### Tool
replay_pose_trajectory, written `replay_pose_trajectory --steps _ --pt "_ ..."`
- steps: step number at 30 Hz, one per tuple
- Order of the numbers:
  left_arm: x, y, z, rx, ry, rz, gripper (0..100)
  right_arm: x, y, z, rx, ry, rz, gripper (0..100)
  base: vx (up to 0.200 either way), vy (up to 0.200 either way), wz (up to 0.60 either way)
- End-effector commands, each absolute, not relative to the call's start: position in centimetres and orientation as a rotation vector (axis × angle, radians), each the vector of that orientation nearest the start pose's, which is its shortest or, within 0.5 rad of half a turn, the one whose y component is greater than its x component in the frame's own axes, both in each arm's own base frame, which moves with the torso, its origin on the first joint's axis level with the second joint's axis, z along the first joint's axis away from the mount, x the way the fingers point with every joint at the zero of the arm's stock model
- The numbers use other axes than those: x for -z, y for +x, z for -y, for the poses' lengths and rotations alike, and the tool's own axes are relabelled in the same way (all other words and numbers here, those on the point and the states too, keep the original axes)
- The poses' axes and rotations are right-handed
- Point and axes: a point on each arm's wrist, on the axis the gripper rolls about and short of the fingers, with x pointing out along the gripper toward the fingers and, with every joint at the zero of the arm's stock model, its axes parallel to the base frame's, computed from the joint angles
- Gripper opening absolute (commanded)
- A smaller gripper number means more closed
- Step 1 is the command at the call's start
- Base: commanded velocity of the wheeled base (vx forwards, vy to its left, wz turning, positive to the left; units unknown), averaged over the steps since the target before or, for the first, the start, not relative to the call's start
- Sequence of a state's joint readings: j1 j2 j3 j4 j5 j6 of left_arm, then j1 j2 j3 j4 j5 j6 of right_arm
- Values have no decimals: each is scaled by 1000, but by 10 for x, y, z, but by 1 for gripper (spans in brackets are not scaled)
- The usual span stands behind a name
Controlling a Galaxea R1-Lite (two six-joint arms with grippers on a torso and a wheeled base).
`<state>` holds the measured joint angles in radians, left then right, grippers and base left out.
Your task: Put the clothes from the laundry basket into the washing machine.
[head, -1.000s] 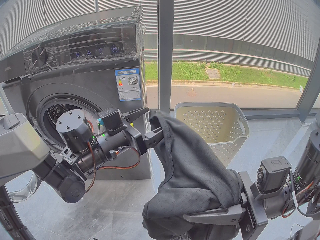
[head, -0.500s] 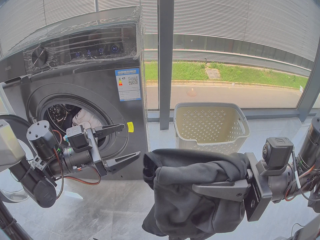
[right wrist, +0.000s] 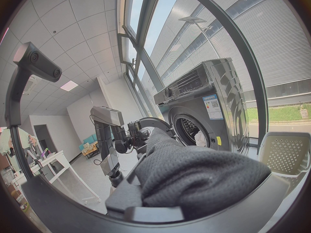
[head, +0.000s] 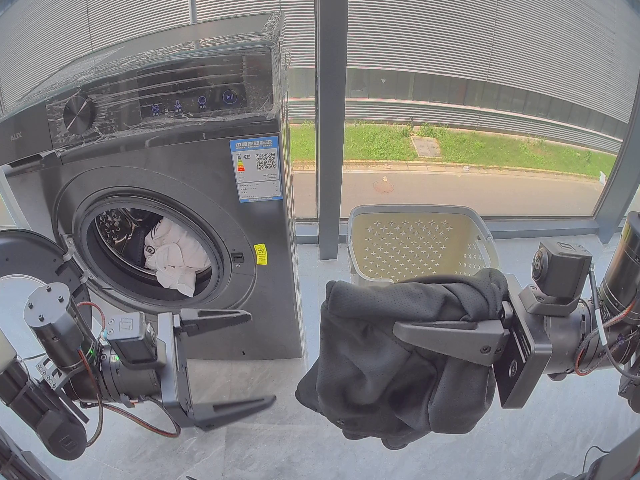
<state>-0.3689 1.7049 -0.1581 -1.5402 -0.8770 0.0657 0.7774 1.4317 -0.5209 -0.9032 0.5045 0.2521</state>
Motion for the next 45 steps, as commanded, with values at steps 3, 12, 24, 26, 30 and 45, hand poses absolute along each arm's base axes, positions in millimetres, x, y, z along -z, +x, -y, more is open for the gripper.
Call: replay_pose_trajectory --steps 3,12,24,26,30,45 --pt "-118 179 119 1390 131 26 100 -211 152 -174 -1308 218 -150 0 0 0 0" --pt "-120 207 139 1384 159 65 100 -216 144 -181 -1353 259 -170 0 0 0 0" --pt "-117 207 163 1430 154 66 100 -219 138 -189 -1395 270 -175 0 0 0 0" --pt "-117 205 165 1437 149 65 100 -219 137 -190 -1403 270 -176 0 0 0 0" --pt "-115 211 170 1436 134 55 100 -220 135 -197 -1425 269 -178 0 0 0 0" --pt "-105 205 209 1539 127 42 100 -230 142 -223 -1468 276 -149 0 0 0 0"
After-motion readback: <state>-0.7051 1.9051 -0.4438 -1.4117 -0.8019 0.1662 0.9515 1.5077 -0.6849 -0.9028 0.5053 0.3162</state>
